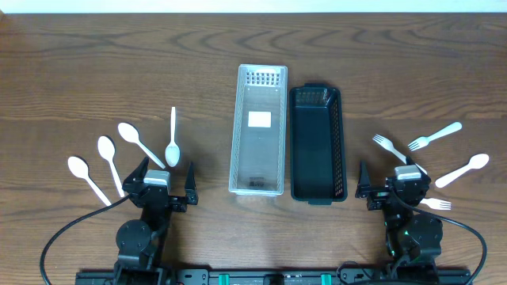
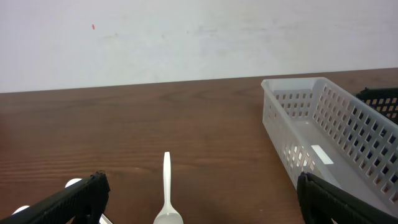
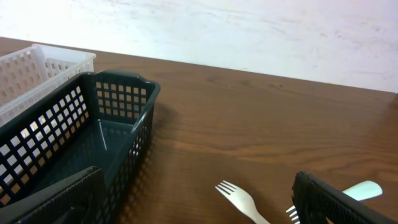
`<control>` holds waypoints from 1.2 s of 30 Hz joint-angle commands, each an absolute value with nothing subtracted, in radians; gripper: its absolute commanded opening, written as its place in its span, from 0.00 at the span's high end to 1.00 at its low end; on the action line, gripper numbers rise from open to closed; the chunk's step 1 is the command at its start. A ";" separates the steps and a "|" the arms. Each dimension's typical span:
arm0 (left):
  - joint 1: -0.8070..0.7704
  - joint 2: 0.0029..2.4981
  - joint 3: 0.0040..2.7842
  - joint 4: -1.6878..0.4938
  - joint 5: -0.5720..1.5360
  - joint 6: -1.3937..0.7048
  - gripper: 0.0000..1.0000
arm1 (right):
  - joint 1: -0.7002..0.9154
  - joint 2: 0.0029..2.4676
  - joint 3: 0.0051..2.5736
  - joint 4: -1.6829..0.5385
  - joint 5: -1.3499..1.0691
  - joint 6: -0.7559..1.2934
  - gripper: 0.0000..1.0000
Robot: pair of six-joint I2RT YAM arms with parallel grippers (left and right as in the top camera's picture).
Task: Pack container
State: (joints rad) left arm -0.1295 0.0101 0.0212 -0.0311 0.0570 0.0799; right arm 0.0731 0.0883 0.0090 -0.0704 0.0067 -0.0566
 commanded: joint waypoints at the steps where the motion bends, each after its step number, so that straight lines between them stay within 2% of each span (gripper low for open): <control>1: -0.126 0.004 0.004 -0.067 0.068 0.093 0.02 | 0.080 0.079 0.006 -0.073 0.000 -0.068 0.01; 36: -0.126 0.004 0.004 -0.066 0.056 0.094 0.02 | 0.080 0.080 0.006 -0.076 -0.001 -0.068 0.01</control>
